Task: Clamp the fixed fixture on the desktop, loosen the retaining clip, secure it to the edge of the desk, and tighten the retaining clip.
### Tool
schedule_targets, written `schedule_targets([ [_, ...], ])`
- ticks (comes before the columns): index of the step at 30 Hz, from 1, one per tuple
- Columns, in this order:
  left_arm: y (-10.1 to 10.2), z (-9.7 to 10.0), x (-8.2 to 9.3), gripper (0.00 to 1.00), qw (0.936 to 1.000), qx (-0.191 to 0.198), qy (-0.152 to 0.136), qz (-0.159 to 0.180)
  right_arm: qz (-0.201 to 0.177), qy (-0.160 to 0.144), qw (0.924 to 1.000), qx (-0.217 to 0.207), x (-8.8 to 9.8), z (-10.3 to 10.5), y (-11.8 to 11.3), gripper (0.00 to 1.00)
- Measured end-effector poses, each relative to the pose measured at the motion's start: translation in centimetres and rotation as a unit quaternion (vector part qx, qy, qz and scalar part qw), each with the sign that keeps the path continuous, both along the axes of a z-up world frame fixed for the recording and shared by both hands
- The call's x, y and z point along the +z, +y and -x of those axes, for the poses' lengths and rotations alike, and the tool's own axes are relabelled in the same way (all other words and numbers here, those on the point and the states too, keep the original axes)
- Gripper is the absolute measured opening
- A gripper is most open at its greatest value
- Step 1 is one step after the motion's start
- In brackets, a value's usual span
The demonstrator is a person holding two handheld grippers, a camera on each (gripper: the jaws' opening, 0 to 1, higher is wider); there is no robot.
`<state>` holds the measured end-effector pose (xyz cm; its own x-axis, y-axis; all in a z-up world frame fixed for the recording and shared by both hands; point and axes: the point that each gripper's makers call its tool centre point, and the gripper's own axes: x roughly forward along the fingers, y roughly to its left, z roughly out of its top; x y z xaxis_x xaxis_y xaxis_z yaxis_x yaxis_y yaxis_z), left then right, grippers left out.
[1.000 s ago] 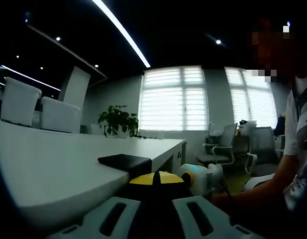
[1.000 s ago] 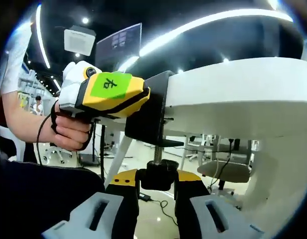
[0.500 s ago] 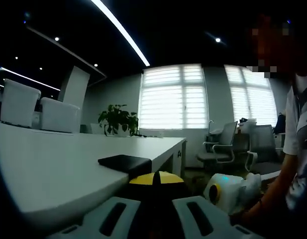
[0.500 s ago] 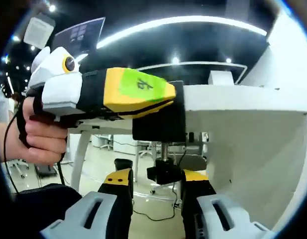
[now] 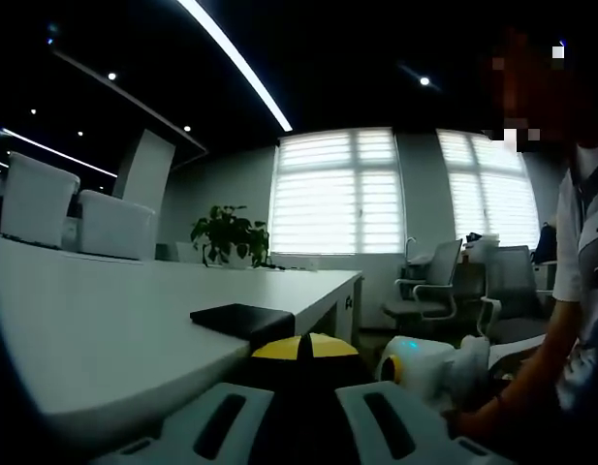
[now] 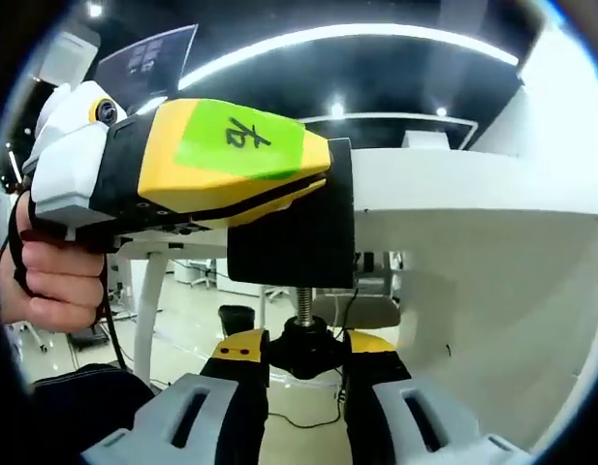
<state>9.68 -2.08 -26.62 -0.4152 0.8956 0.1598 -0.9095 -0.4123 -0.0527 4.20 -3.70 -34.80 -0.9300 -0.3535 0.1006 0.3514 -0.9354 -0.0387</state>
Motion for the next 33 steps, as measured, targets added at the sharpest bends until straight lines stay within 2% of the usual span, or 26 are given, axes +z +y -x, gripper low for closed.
schedule_targets([
  [3, 0.0, 0.0, 0.0, 0.01, 1.0, 0.0, 0.0, 0.001, -0.002, -0.001, 0.9987, 0.052, -0.1, -0.1, -0.4, 0.27],
  [5, 0.0, 0.0, 0.0, 0.01, 1.0, 0.0, 0.001, 0.0, -0.017, -0.001, 0.9966, 0.08, -0.1, -0.2, -0.6, 0.27],
  [8, 0.0, 0.0, 0.0, 0.01, 1.0, -0.001, 0.003, 0.0, -0.019, -0.006, 0.9905, 0.136, -0.1, -0.1, -1.0, 0.27],
  [10, 0.0, 0.0, 0.0, 0.01, 1.0, -0.002, 0.002, 0.001, -0.029, 0.004, 0.9855, 0.167, -0.1, -0.2, -1.2, 0.27],
  [12, 0.0, 0.0, 0.0, 0.01, 1.0, -0.001, 0.002, 0.0, -0.037, 0.007, 0.9818, 0.186, -0.1, -0.3, -1.2, 0.27],
  [15, 0.0, 0.0, -0.1, 0.01, 1.0, -0.001, 0.002, -0.002, -0.041, 0.012, 0.9813, 0.188, -0.1, -0.3, -0.9, 0.27],
  [19, 0.0, 0.1, -0.1, 0.01, 1.0, -0.001, 0.001, -0.002, -0.035, 0.02, 0.9852, 0.167, -0.1, -0.4, -0.8, 0.28],
  [20, 0.0, 0.1, -0.1, 0.01, 1.0, -0.001, 0.001, -0.002, -0.027, 0.023, 0.9867, 0.159, 0.0, -0.2, -0.6, 0.3],
  [23, 0.0, 0.0, -0.1, 0.01, 1.0, -0.001, 0.0, -0.003, 0.024, 0.003, 0.9925, 0.12, 0.1, -0.5, 0.3, 0.43],
  [24, 0.0, 0.0, -0.1, 0.01, 1.0, -0.001, 0.001, -0.003, 0.057, -0.007, 0.9959, 0.07, 0.1, -0.7, 1.7, 0.48],
  [25, 0.0, 0.0, -0.1, 0.01, 1.0, -0.001, 0.002, -0.001, 0.087, -0.018, 0.9958, 0.024, -0.1, -1.2, 2.9, 0.53],
  [26, 0.0, 0.0, -0.1, 0.01, 1.0, 0.0, 0.002, 0.0, 0.104, -0.027, 0.9942, 0.005, -0.5, -2.3, 3.3, 0.55],
  [28, 0.0, 0.0, -0.2, 0.01, 1.0, 0.0, 0.003, 0.001, 0.095, -0.054, 0.9936, -0.026, -2.2, -4.0, 3.7, 0.52],
  [31, 0.0, 0.0, -0.2, 0.01, 1.0, -0.001, 0.005, 0.003, 0.054, -0.04, 0.9974, -0.028, -2.2, -4.9, 3.1, 0.5],
  [33, 0.0, 0.0, -0.2, 0.01, 1.0, -0.001, 0.005, 0.003, 0.058, -0.028, 0.9973, -0.036, -1.4, -4.6, 3.0, 0.48],
])
